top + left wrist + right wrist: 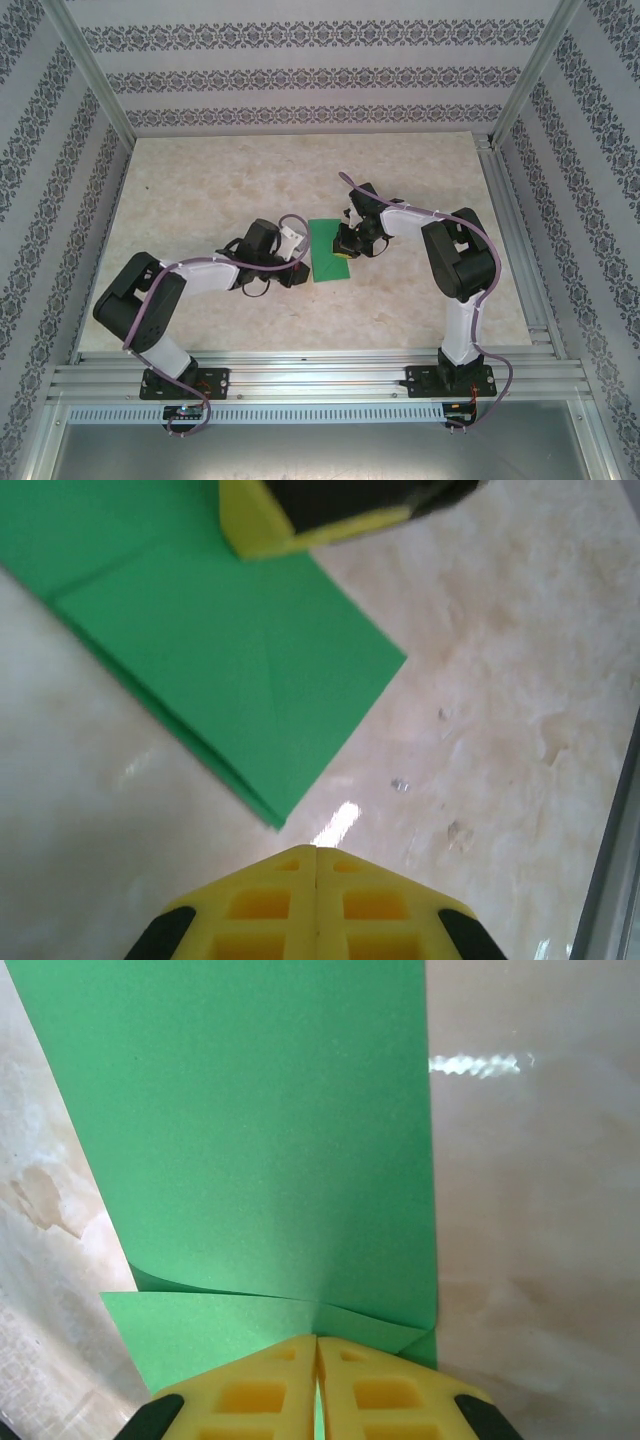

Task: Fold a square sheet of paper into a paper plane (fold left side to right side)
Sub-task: Fold the triangle a second time at the center of the table.

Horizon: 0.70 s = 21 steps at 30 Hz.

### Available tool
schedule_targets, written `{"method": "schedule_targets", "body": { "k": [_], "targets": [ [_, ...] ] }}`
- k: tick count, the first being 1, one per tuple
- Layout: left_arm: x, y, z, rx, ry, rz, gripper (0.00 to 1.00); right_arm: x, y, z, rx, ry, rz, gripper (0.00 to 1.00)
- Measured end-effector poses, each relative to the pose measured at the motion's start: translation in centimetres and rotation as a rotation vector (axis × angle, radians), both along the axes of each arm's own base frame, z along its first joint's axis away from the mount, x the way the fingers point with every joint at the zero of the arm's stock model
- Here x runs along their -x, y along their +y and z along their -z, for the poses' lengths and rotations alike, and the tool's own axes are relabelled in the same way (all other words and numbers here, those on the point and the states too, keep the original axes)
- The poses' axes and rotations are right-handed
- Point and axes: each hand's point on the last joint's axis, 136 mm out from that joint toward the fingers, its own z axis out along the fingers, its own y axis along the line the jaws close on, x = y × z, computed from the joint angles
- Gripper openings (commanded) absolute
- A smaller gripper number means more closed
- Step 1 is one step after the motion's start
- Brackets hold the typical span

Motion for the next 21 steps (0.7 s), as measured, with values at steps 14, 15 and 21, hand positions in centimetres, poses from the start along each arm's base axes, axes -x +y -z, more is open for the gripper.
{"method": "schedule_targets", "body": {
  "k": [14, 15, 21],
  "targets": [
    [-4.0, -4.4, 2.6, 0.04, 0.057, 0.092, 0.0, 0.0, 0.0, 0.0, 0.001, 0.001, -0.003, 0.1],
    [-3.9, -4.3, 3.1, 0.033, 0.065, 0.094, 0.0, 0.0, 0.0, 0.0, 0.001, 0.001, -0.003, 0.1],
    [-3.7, -4.2, 4.2, 0.02, 0.082, 0.099, 0.0, 0.0, 0.0, 0.0, 0.001, 0.001, -0.003, 0.1]
  ]
}}
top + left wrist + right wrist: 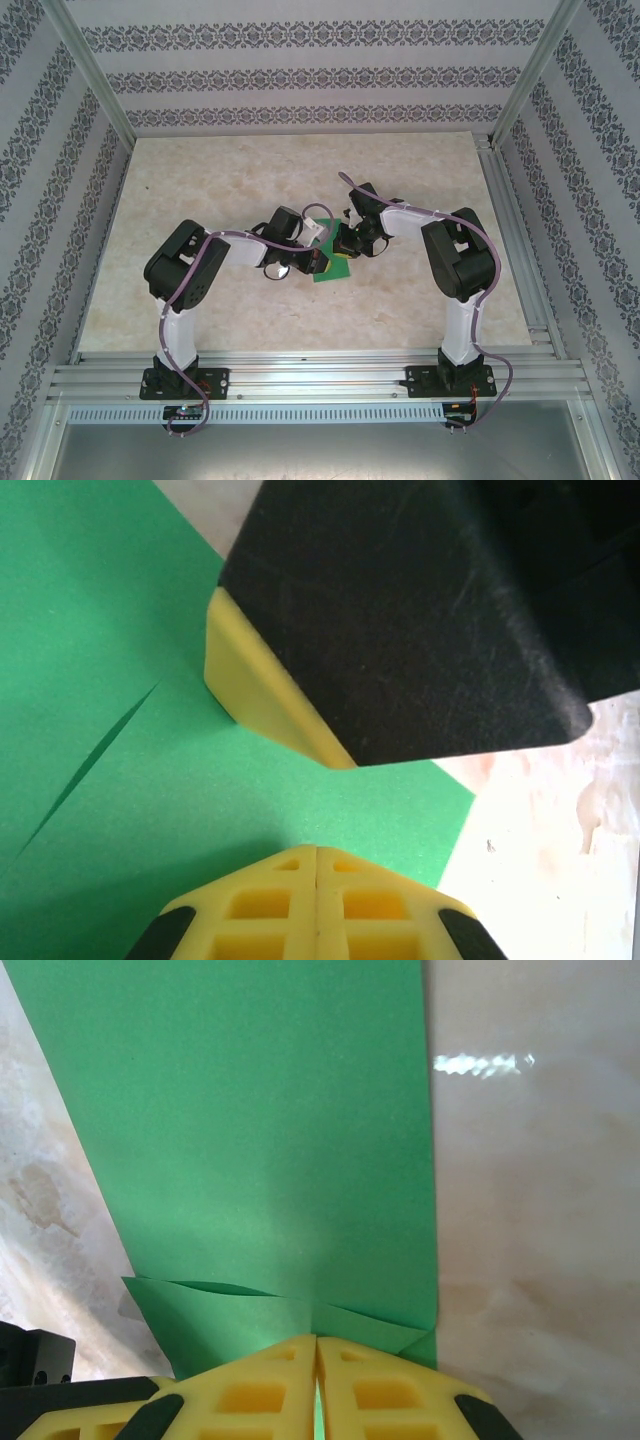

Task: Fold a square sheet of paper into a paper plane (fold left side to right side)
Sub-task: Fold the triangle a second time at the center of the table.

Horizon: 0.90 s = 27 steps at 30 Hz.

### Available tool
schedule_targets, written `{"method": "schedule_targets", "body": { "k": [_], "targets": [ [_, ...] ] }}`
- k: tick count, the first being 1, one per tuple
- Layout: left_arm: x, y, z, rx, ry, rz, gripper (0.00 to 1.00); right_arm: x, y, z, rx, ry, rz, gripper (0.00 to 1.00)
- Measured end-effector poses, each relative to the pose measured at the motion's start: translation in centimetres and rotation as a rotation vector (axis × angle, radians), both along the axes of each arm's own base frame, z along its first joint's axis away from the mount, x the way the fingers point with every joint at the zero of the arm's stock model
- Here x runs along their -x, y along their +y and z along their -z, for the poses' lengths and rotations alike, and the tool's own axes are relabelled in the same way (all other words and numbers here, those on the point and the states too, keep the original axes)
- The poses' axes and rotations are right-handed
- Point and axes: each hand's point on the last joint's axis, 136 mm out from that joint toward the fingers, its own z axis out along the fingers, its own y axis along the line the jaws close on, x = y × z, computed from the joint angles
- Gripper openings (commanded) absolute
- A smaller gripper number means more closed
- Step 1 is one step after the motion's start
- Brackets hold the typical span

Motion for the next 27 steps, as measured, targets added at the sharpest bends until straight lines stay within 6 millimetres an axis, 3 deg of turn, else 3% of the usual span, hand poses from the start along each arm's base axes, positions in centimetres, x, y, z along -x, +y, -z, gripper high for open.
{"method": "schedule_targets", "body": {
  "k": [7, 16, 20, 24, 27],
  "targets": [
    [1.2, 0.8, 0.1, -0.008, -0.011, 0.007, 0.0, 0.0, 0.0, 0.0, 0.002, -0.001, -0.003, 0.1],
    [5.7, 2.6, 0.4, -0.066, 0.024, 0.025, 0.0, 0.0, 0.0, 0.0, 0.001, -0.002, -0.006, 0.1],
    [7.4, 4.2, 0.0, -0.106, 0.061, 0.004, 0.0, 0.0, 0.0, -0.1, -0.001, -0.002, -0.006, 0.16],
    [6.4, 4.6, -2.6, -0.089, 0.043, -0.054, 0.05, -0.2, 0.1, -0.6, 0.013, -0.012, -0.011, 0.24],
    [3.6, 5.2, -4.8, -0.048, 0.036, -0.147, 0.11, -0.2, -0.5, -1.3, 0.047, -0.027, -0.008, 0.28]
  ]
}}
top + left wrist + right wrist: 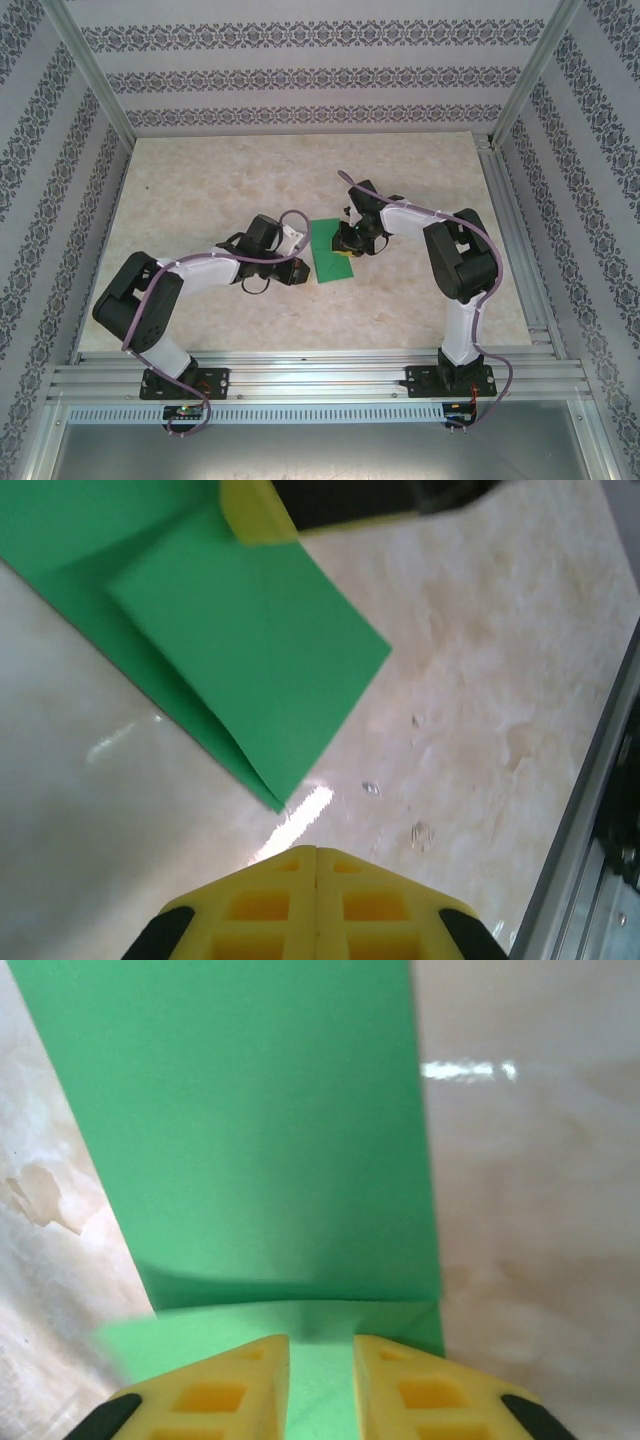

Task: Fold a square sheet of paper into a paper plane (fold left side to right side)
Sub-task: Fold the triangle a second time at the center of the table, then turn over the paper at the center of the table.

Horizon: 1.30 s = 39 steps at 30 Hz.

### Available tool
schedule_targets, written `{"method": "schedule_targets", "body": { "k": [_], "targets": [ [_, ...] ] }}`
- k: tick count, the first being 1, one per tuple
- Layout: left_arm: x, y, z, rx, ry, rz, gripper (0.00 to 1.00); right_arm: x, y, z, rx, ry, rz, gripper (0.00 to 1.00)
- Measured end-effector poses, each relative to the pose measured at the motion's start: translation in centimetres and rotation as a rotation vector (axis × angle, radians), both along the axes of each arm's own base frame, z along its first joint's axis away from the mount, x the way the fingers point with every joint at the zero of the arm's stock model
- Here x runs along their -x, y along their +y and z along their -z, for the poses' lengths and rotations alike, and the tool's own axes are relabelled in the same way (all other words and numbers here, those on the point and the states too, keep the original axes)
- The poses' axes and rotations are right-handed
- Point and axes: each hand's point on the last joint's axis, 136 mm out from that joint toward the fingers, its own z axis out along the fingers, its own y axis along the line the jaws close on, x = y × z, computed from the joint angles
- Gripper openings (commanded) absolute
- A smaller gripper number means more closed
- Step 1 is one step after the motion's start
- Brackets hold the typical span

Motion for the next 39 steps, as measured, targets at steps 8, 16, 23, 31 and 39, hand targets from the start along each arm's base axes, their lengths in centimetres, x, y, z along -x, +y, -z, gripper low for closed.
{"method": "schedule_targets", "body": {
  "k": [8, 16, 23, 31, 39],
  "targets": [
    [-4.8, 1.7, 0.2, 0.07, 0.125, -0.206, 0.24, -0.5, -1.3, -4.1, 0.039, -0.11, -0.004, 0.37],
    [-4.6, 0.4, 1.7, 0.134, 0.234, -0.203, 0.31, 0.2, -3.7, -2.0, 0.064, -0.065, 0.042, 0.39],
    [-5.7, -0.7, 1.7, 0.169, 0.246, -0.195, 0.38, 0.4, -3.9, -1.3, 0.049, -0.063, 0.047, 0.4],
    [-6.9, -1.9, 2.3, 0.176, 0.261, -0.189, 0.32, 0.2, -3.5, -1.5, 0.02, -0.081, 0.045, 0.44],
    [-7.3, -2.5, 2.7, 0.172, 0.263, -0.187, 0.05, 0.8, -3.3, -1.7, -0.05, -0.078, 0.061, 0.48]
  ]
}}
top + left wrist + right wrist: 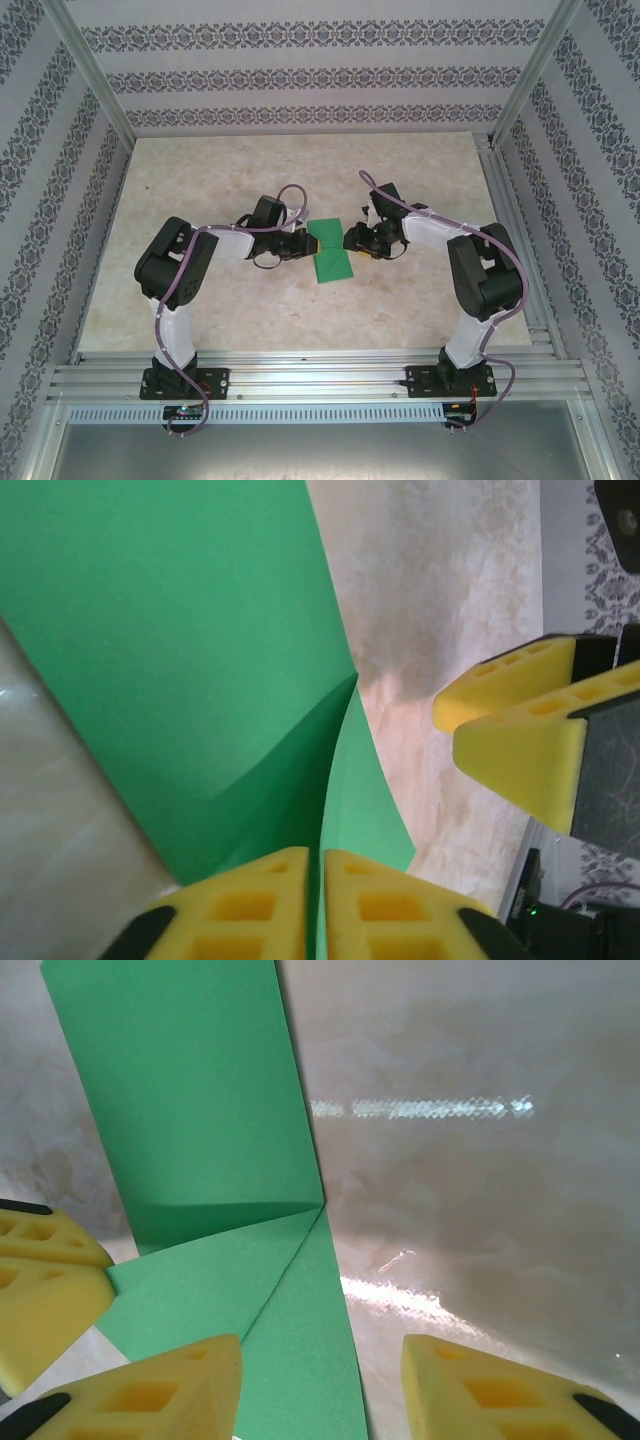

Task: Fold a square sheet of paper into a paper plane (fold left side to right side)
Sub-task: Turn over the paper at the center of the table.

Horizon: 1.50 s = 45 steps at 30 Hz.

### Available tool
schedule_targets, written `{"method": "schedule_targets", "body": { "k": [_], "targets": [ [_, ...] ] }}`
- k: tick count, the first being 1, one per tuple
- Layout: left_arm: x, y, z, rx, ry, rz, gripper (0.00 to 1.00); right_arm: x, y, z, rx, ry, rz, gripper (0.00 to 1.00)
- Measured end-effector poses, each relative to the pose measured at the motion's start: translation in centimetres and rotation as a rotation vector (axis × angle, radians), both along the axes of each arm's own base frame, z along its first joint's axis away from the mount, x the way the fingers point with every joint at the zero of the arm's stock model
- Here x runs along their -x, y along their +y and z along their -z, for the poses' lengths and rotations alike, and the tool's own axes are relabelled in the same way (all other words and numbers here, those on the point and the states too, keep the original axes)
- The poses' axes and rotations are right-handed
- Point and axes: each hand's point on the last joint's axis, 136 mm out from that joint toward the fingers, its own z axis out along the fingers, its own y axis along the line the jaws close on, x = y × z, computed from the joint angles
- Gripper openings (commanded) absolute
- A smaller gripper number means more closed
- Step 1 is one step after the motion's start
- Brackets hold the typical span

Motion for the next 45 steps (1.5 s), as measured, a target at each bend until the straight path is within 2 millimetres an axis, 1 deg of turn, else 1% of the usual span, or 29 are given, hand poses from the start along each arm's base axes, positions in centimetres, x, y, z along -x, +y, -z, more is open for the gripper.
{"method": "schedule_targets", "body": {
  "k": [4, 7, 9, 13, 18, 24, 30, 34, 37, 43, 45],
  "targets": [
    [0.1, 0.2, 0.2, -0.009, 0.0, -0.005, 0.01, 0.0, 0.3, 0.1, -0.04, -0.003, 0.006, 0.49],
    [0.8, 0.7, 0.5, -0.018, 0.008, -0.012, 0.0, 0.1, 0.7, 0.1, -0.071, -0.001, 0.009, 0.48],
    [1.4, 1.2, 0.7, -0.021, 0.015, -0.018, 0.0, 0.0, 1.0, 0.0, -0.089, -0.001, 0.011, 0.47],
    [1.8, 1.6, 1.0, -0.02, 0.024, -0.029, 0.01, -0.4, 1.7, -0.7, -0.138, -0.018, 0.01, 0.46],
    [1.5, 1.7, 0.9, -0.012, 0.018, -0.038, 0.01, -0.8, 2.4, -1.2, -0.174, -0.037, 0.003, 0.48],
    [1.4, 1.7, 0.7, -0.009, 0.013, -0.038, 0.01, -0.6, 3.7, -1.8, -0.176, -0.049, -0.035, 0.55],
    [0.9, 1.4, 0.2, -0.001, -0.003, -0.039, 0.02, -1.1, 5.6, -2.5, -0.156, -0.071, -0.086, 0.54],
    [0.7, 1.3, 0.1, 0.002, -0.009, -0.039, 0.02, -1.3, 6.2, -1.7, -0.141, -0.059, -0.095, 0.5],
    [0.6, 1.3, 0.0, 0.002, -0.011, -0.039, 0.03, -1.0, 6.0, -1.0, -0.127, -0.035, -0.091, 0.43],
    [0.4, 1.3, 0.5, -0.006, -0.007, -0.047, 0.11, -0.8, 5.8, -0.8, -0.114, -0.028, -0.093, 0.3],
    [0.4, 1.4, 0.7, -0.011, -0.005, -0.052, 0.14, -0.8, 5.7, -0.7, -0.113, -0.029, -0.095, 0.22]
  ]
}}
